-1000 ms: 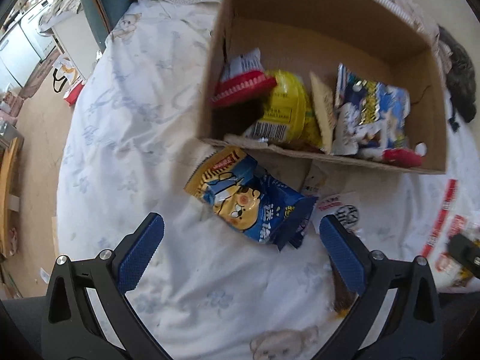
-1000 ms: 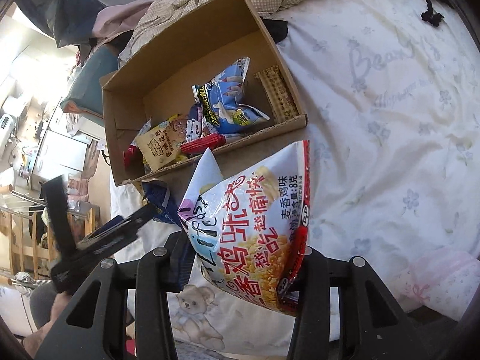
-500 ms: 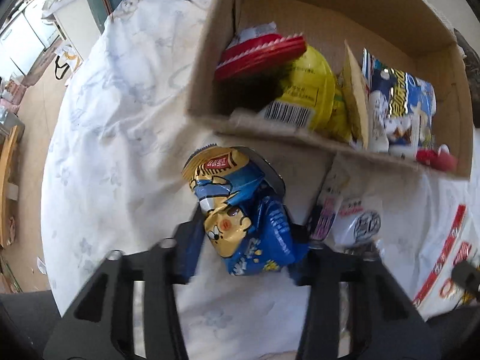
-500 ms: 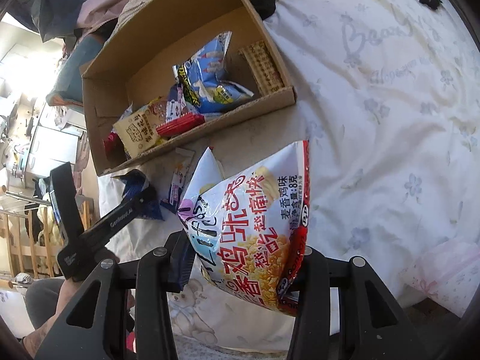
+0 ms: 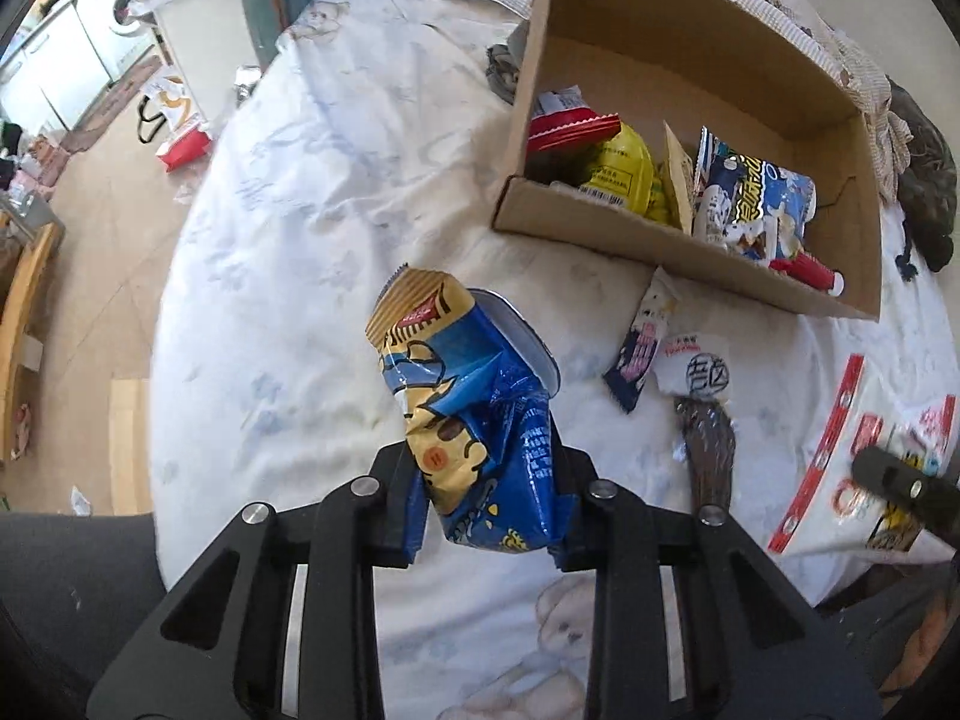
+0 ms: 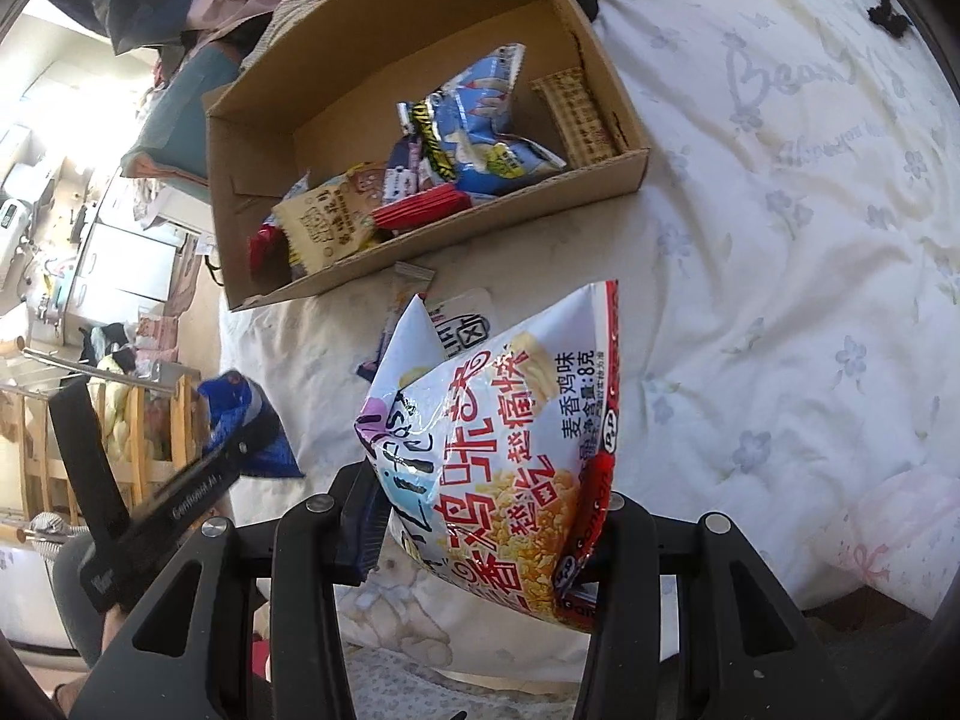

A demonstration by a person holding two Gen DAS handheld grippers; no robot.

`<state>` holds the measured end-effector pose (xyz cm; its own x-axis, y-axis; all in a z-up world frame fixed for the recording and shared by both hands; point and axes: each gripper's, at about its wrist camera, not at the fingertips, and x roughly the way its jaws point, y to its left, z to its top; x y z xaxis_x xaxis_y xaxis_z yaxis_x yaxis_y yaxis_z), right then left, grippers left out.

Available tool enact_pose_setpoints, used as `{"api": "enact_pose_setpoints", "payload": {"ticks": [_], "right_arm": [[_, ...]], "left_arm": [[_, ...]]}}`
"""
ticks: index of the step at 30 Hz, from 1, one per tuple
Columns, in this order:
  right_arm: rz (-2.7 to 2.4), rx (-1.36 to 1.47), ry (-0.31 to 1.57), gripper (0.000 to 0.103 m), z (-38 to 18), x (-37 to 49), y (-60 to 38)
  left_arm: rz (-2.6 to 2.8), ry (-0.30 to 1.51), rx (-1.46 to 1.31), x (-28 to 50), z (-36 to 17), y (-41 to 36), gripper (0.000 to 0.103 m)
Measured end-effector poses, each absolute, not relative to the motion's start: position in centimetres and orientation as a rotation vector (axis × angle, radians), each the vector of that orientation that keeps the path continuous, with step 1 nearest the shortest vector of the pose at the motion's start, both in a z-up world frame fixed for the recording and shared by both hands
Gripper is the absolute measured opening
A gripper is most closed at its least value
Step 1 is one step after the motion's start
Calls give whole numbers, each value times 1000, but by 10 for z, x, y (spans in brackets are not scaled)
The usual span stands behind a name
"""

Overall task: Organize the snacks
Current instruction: 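Carry the blue packet into the box with the left tool while the right tool carries the chip bag in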

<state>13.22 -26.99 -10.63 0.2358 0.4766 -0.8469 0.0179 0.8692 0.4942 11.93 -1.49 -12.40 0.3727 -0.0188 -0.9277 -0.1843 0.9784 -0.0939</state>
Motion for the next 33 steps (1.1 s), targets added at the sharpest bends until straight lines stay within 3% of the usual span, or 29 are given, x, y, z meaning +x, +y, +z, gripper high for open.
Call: {"api": "enact_pose_setpoints", "payload": {"ticks": [8, 19, 26, 33], "right_arm": [[418, 459, 1272, 46, -94, 128, -259], [532, 538, 1008, 46, -46, 127, -266], [342, 515, 847, 46, -22, 145, -296], [304, 598, 864, 46, -33, 168, -306]], "left_arm": [[62, 970, -66, 88, -66, -22, 26], [-20, 823, 49, 106, -1, -28, 27], [-43, 804, 71, 134, 13, -29, 27], [-72, 794, 77, 160, 8, -40, 27]]}}
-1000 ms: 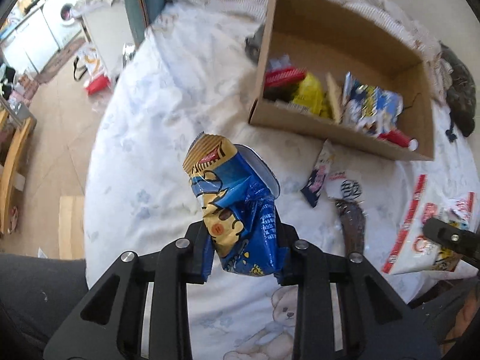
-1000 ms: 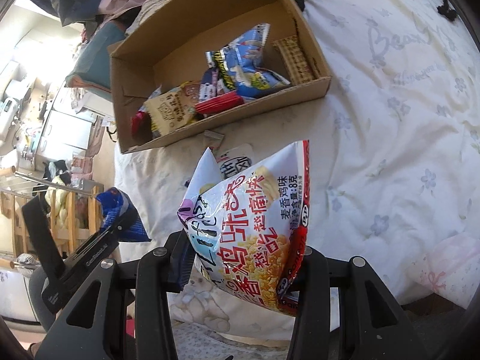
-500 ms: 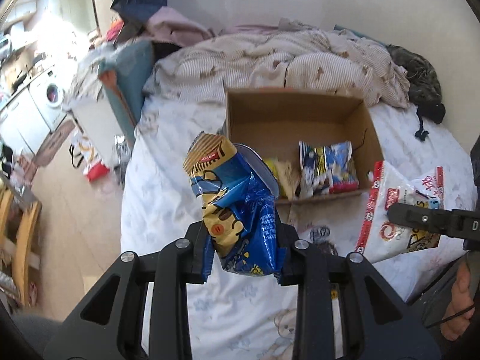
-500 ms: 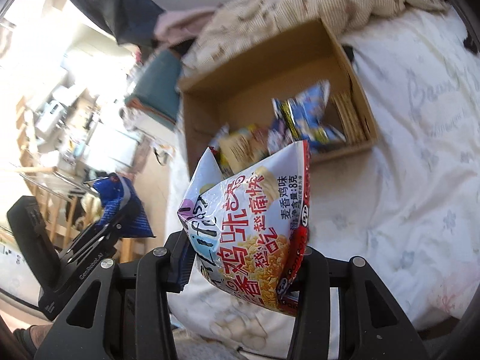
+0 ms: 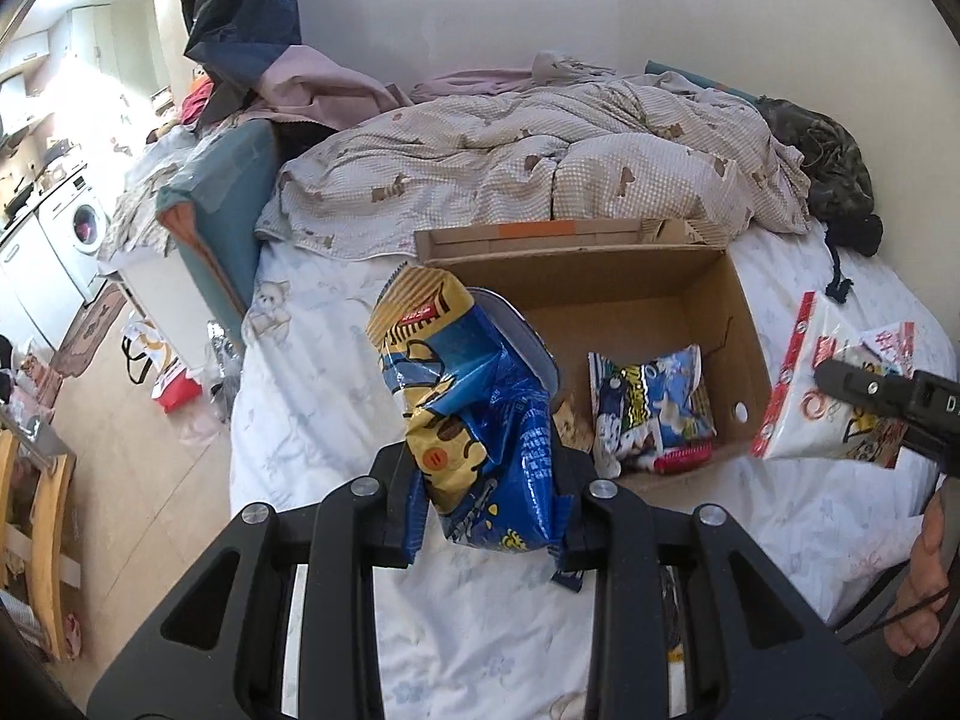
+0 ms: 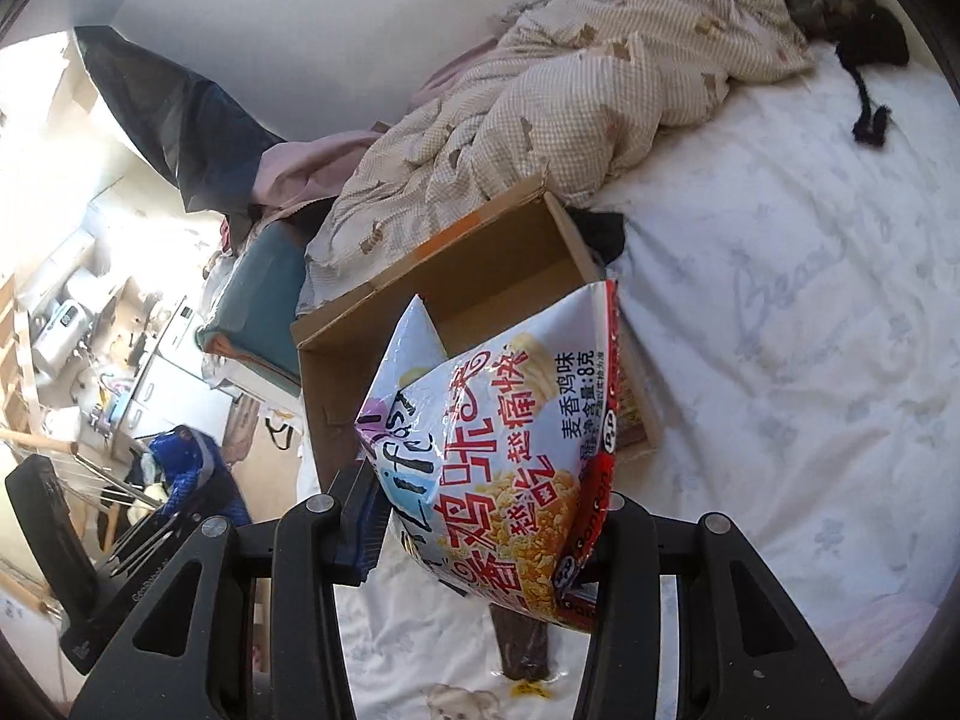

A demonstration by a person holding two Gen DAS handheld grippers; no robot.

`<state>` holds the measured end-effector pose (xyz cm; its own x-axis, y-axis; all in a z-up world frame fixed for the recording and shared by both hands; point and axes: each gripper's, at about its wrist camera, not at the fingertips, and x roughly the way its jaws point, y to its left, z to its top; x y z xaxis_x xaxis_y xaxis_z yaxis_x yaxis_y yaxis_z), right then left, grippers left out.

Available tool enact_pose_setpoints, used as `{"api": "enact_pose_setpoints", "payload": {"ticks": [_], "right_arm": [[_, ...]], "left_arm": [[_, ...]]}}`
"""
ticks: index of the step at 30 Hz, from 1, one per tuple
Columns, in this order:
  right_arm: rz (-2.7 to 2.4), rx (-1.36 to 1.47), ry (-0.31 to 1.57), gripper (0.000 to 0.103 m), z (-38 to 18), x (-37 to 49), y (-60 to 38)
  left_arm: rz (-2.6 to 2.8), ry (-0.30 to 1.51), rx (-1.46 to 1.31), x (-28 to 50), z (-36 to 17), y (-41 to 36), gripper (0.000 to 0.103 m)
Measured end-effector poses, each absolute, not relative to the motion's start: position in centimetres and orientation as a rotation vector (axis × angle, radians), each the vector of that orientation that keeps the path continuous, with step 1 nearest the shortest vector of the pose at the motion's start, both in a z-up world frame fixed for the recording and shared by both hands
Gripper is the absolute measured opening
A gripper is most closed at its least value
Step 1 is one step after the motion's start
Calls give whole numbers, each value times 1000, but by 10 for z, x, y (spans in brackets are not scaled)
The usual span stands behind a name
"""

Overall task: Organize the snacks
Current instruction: 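Carry the blue packet into the box with the left tool while the right tool carries the chip bag in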

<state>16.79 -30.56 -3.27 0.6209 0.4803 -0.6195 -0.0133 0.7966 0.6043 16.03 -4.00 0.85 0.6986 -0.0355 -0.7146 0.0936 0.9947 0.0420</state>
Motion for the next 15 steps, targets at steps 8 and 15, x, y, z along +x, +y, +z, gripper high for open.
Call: {"api": "enact_pose_setpoints", "payload": {"ticks": [8, 15], "right_arm": [[326, 528, 868, 46, -33, 198, -287], [338, 462, 921, 46, -47, 237, -268]], "left_arm": [[-85, 816, 105, 196, -8, -50, 27], [-84, 842, 93, 235, -26, -51, 27]]}}
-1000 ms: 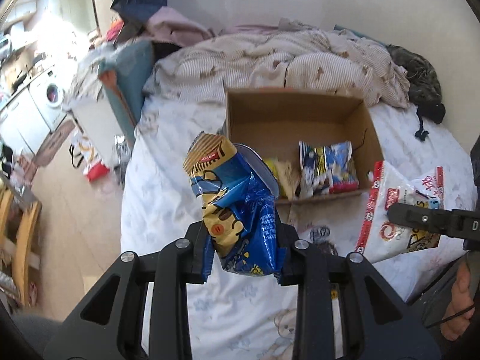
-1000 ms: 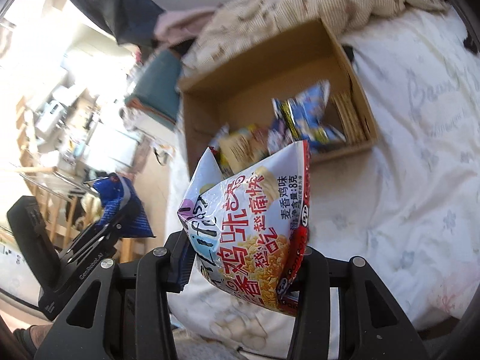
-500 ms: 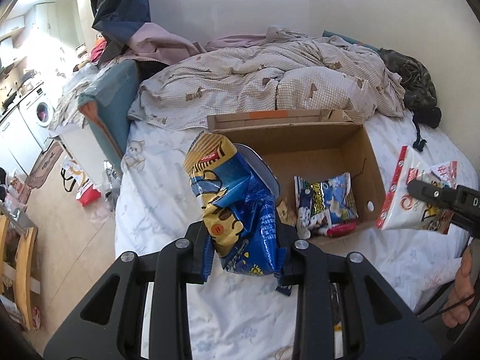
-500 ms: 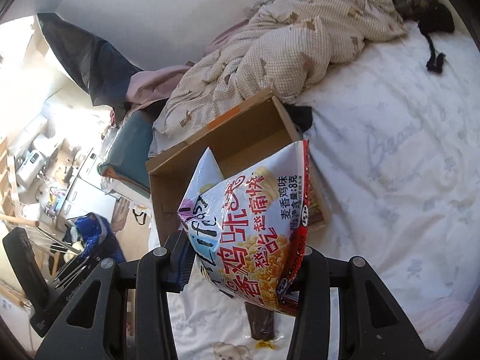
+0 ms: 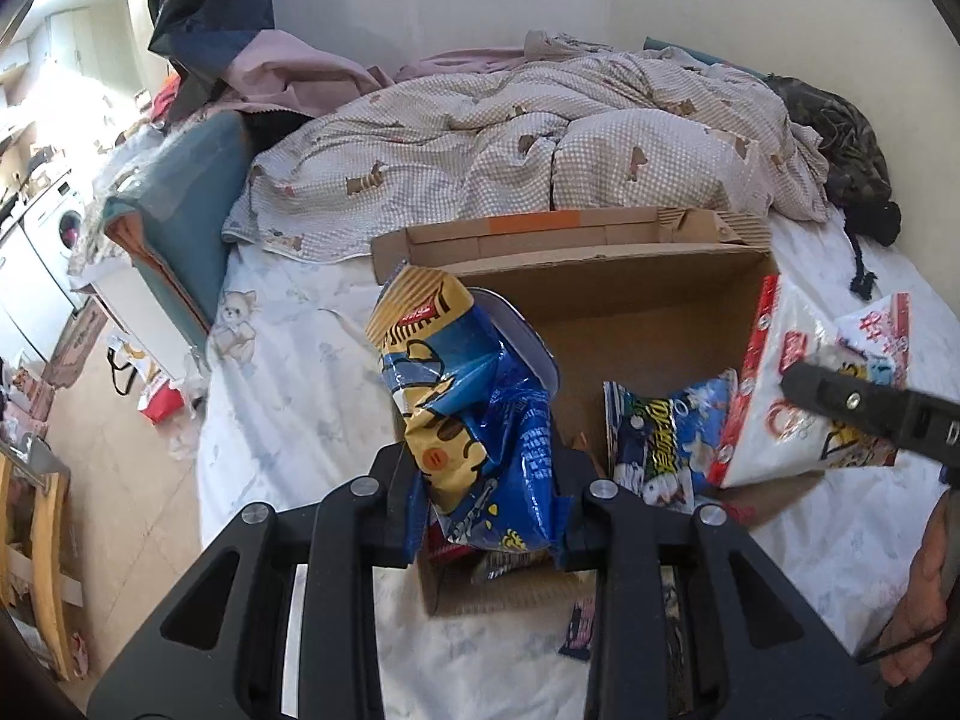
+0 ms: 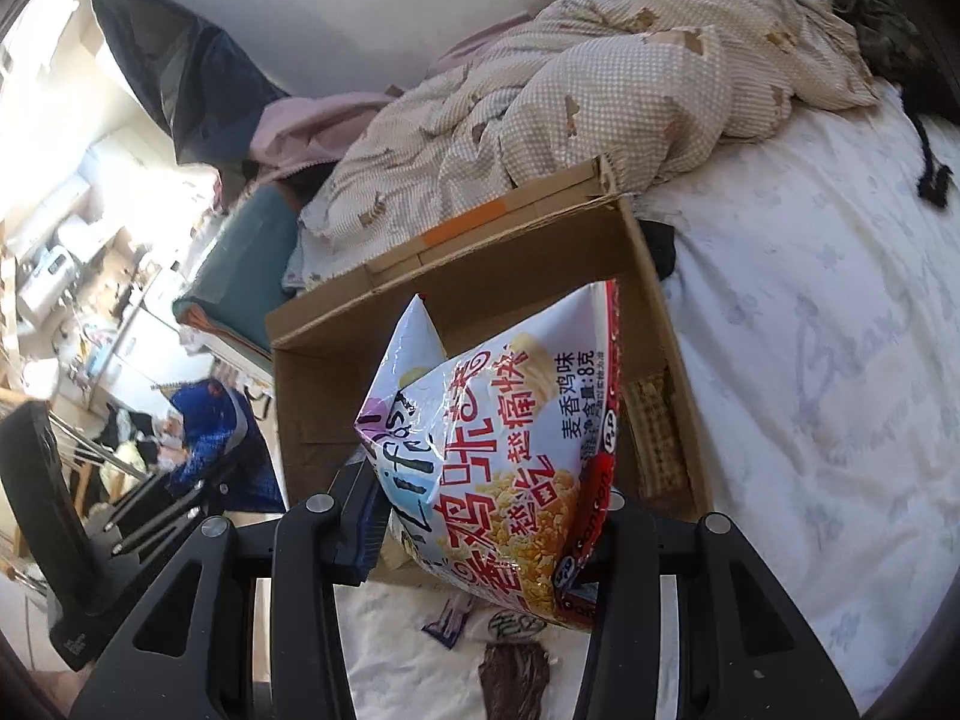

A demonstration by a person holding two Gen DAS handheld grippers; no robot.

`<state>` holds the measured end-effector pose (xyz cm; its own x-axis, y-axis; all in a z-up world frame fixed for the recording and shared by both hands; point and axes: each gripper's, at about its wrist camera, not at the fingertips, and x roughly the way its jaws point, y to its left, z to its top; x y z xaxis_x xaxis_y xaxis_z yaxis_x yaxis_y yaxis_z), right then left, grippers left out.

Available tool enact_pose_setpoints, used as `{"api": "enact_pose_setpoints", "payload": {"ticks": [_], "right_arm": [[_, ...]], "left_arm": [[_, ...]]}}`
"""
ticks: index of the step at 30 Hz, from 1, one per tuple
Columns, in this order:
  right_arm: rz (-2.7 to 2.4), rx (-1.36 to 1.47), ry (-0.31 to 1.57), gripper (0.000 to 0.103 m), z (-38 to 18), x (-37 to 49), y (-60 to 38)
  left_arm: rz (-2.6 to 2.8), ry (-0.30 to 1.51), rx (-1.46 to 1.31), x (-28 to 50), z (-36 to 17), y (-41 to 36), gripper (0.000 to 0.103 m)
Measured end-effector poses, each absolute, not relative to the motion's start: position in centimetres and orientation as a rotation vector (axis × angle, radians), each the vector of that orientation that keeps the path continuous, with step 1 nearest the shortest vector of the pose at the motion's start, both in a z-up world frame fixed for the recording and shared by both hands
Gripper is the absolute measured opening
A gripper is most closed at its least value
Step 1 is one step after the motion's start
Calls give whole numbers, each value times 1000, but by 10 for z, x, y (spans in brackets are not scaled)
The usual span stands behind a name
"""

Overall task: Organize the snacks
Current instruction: 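Carry the blue packet into the box with the left tool while the right tool carries the chip bag in, then open both tools to release the packets and withdraw from the box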

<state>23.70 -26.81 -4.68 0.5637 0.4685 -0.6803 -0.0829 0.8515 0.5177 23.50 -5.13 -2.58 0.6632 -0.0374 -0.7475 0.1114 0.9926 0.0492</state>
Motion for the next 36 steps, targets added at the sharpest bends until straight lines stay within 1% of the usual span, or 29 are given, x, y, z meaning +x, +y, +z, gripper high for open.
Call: {"api": "enact_pose_setpoints", "payload": {"ticks": [7, 11, 18, 24, 26, 28, 29, 30, 31, 32, 33, 34, 35, 36], "right_arm": [[360, 419, 986, 46, -65, 263, -249], [373, 416, 1004, 46, -72, 272, -245], [367, 428, 1018, 48, -78, 287, -243], [358, 467, 1038, 48, -83, 290, -246], [355, 475, 1035, 50, -83, 290, -248], [348, 483, 1036, 57, -83, 290, -249], [340, 489, 1031, 59, -82, 289, -251], [333, 492, 1021, 70, -80, 288, -252], [324, 493, 1013, 84, -79, 288, -253], [305, 494, 1006, 89, -78, 287, -255], [291, 495, 999, 92, -75, 286, -257], [283, 496, 992, 92, -73, 285, -258], [287, 493, 988, 92, -71, 284, -258], [293, 488, 988, 92, -69, 284, -258]], "left_arm": [[-83, 915, 9, 255, -54, -42, 27], [-105, 891, 68, 259, -55, -50, 27], [-104, 885, 39, 263, -53, -50, 27], [-109, 907, 0, 265, -54, -47, 29], [-110, 904, 2, 264, -53, -48, 30], [-107, 898, 8, 263, -52, -50, 31], [-106, 896, 8, 262, -52, -50, 36], [-103, 895, 8, 262, -51, -50, 39], [-95, 894, 4, 261, -50, -50, 53], [-91, 892, -7, 260, -49, -49, 71], [-88, 885, -21, 259, -48, -48, 80], [-85, 872, -39, 257, -46, -46, 92], [-85, 862, -52, 256, -44, -44, 94], [-89, 857, -61, 255, -42, -43, 94]]}}
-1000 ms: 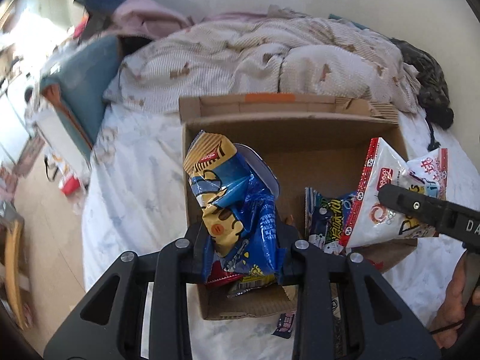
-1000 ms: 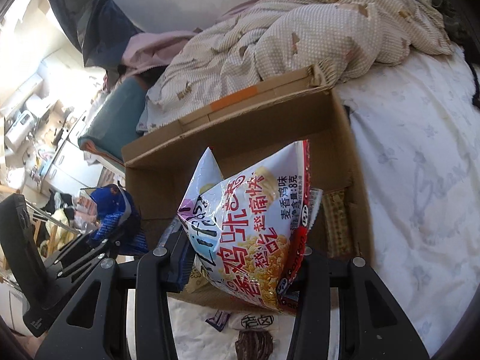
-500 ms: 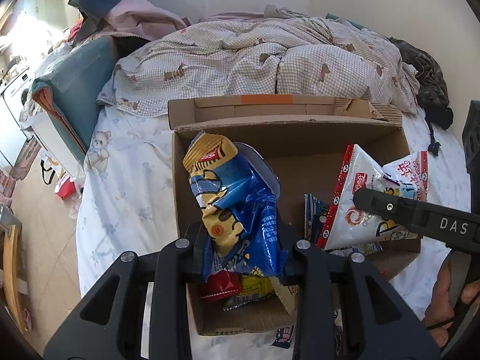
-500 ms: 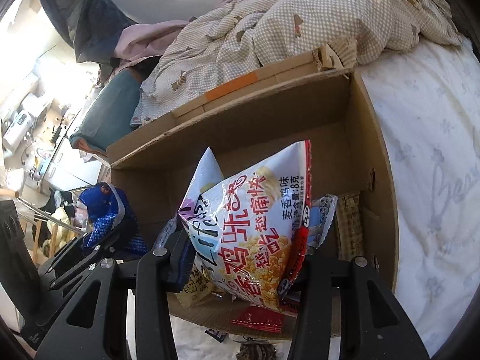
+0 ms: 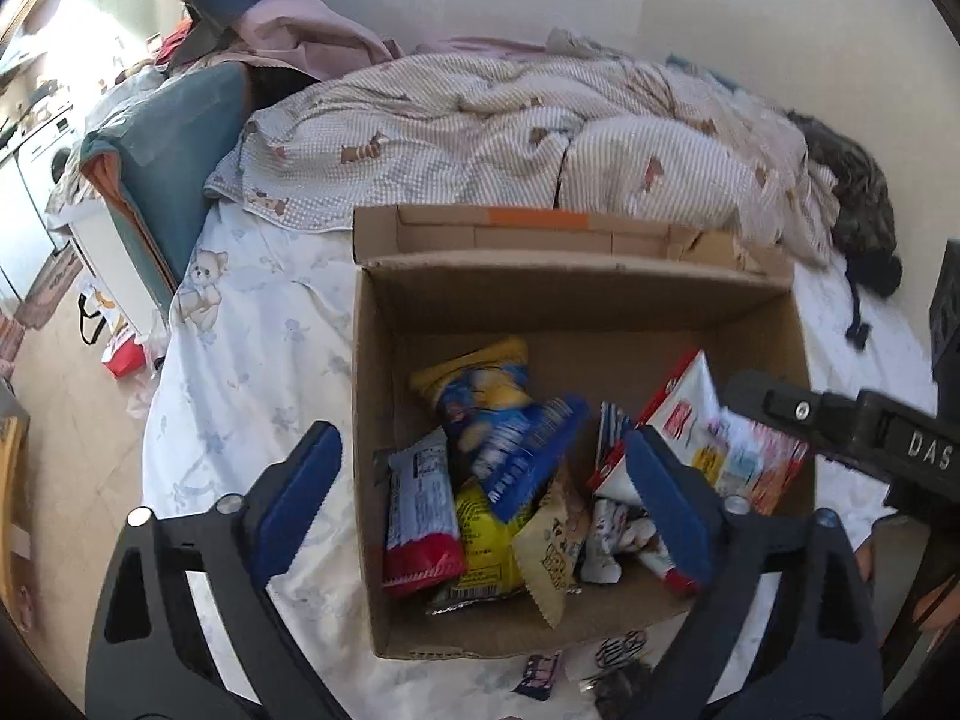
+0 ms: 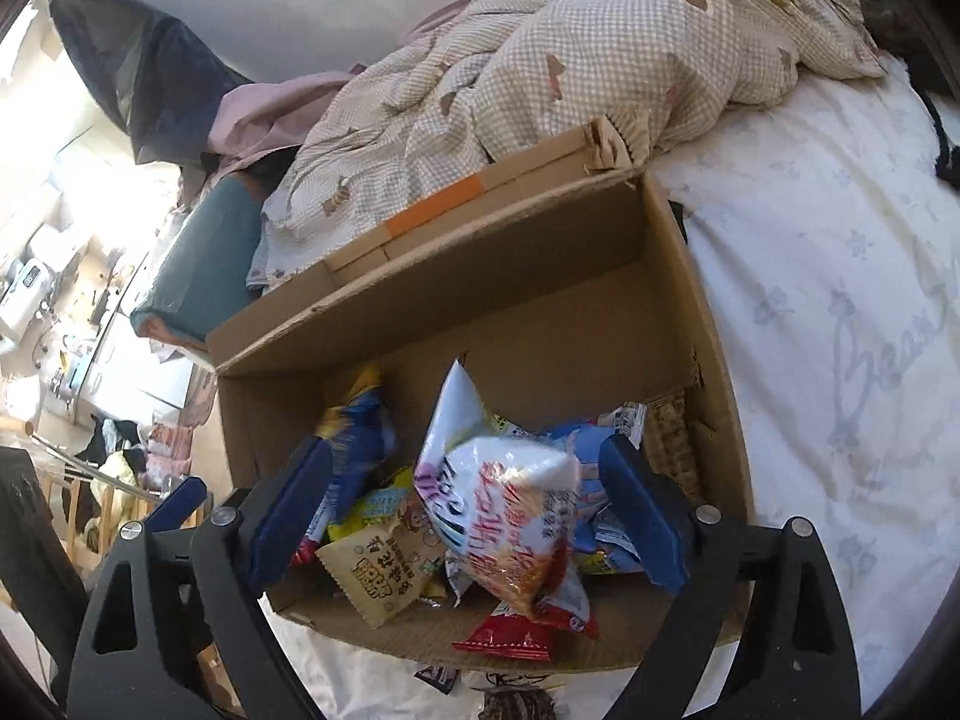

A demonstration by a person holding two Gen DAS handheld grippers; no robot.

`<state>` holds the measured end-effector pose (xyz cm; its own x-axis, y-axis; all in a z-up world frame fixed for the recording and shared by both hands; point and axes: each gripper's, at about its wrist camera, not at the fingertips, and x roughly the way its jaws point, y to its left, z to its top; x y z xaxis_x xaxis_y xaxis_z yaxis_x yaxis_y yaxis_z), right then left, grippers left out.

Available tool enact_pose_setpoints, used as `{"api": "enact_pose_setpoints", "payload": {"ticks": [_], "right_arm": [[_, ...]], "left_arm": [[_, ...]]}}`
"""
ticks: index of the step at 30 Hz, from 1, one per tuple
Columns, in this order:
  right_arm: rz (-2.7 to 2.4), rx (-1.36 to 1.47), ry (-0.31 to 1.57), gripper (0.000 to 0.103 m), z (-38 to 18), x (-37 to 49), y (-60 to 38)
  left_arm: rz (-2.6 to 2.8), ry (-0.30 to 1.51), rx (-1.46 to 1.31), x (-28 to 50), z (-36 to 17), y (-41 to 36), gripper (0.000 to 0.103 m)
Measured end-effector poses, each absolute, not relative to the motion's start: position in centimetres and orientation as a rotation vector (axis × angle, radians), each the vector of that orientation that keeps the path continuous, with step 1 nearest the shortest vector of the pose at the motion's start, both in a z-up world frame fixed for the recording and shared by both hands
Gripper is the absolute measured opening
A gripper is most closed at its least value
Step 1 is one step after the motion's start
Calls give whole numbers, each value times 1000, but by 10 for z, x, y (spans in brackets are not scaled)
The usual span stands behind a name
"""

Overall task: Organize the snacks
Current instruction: 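Open both tools to release the packets and withdraw from the box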

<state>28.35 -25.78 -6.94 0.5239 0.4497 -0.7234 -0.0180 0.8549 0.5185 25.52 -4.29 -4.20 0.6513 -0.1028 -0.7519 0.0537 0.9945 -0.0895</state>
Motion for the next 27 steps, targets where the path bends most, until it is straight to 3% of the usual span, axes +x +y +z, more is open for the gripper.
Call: {"api": "enact_pose_setpoints", "payload": {"ticks": [27], "right_arm": [[264, 478, 984, 92, -43, 228, -263]], "left_arm": [[-39, 859, -155, 201, -19, -11, 94]]}}
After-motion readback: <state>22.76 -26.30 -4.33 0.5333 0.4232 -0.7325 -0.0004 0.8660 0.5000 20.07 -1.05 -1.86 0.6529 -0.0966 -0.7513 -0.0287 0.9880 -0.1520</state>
